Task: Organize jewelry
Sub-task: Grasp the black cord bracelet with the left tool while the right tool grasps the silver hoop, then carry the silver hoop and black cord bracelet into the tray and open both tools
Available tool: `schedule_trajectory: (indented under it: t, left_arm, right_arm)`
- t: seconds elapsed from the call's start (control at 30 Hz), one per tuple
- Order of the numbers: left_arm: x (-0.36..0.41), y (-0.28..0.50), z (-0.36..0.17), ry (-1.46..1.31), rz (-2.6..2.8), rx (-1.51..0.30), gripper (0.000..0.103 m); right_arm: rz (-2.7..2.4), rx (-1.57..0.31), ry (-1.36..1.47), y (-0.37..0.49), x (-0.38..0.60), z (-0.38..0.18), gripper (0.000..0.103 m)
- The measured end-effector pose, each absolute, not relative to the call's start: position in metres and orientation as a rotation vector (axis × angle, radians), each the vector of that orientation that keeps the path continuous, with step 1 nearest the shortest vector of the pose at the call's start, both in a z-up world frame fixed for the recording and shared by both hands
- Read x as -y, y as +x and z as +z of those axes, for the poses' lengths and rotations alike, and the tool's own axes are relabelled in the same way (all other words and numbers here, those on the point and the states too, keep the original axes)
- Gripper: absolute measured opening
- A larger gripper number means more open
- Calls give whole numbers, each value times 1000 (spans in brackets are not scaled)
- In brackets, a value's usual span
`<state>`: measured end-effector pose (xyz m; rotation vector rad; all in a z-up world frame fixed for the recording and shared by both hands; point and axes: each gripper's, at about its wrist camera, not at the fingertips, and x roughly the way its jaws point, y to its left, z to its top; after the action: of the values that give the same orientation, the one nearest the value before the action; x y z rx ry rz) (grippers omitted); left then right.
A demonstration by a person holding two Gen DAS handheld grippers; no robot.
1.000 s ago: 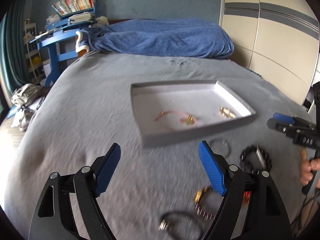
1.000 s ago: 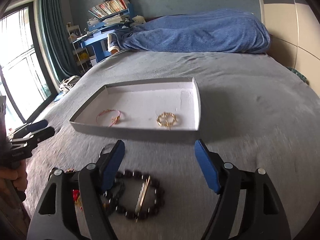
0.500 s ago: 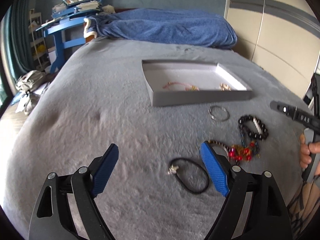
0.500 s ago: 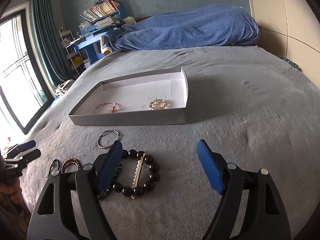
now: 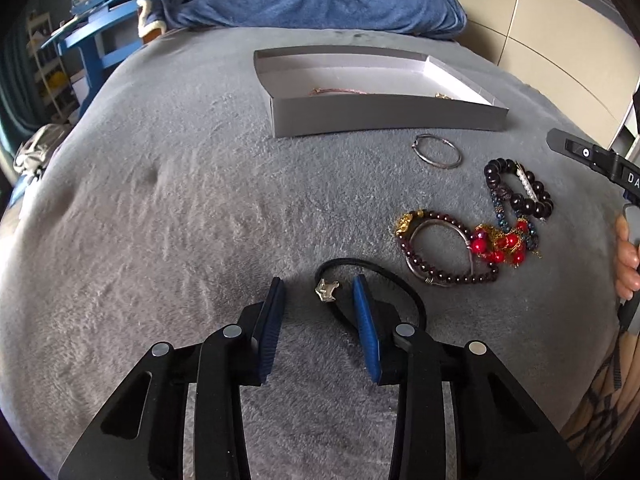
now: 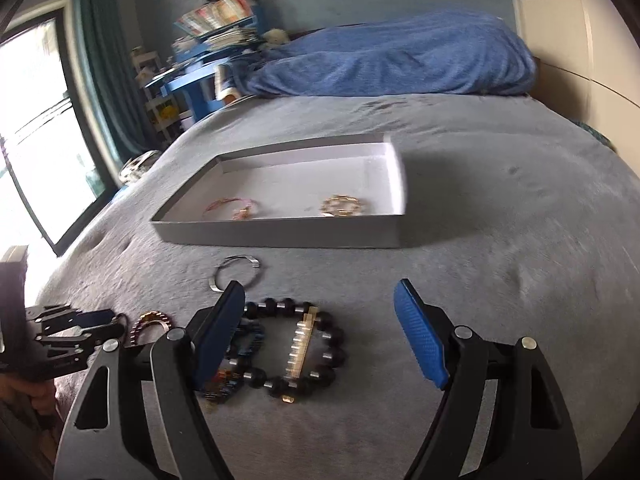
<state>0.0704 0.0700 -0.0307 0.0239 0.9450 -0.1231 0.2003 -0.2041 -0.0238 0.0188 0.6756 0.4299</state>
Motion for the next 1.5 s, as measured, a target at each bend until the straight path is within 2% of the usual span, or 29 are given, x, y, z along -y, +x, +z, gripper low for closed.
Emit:
schedule_trajectory:
  t: [0.5, 0.63, 0.7, 0.73, 0.87, 0.9, 1.5]
  left_arm:
    - [-68, 70, -33, 31, -117, -929, 39]
    - [-63, 69, -32, 67, -110, -919, 34]
    - [-62, 68, -30, 73, -109, -911, 23]
    - [-62, 68, -30, 76, -105, -906, 15]
    - [-62, 68, -29, 74, -108, -897, 13]
    - [-62, 67, -28, 74, -109, -892, 13]
    - [-64, 71, 0, -21, -156, -780, 13]
  right_arm:
    - [471, -819, -196, 239, 95, -53, 77]
    - [454, -855, -241, 246, 83, -66, 76]
    - [453, -860, -239, 248, 81, -69, 73]
    - [456, -859, -237, 249, 81, -70, 67]
    - [474, -861, -238, 250, 78, -72, 56]
    - [479, -858, -236, 249, 79, -72, 50]
    - [588, -727, -135, 198, 125, -25, 50]
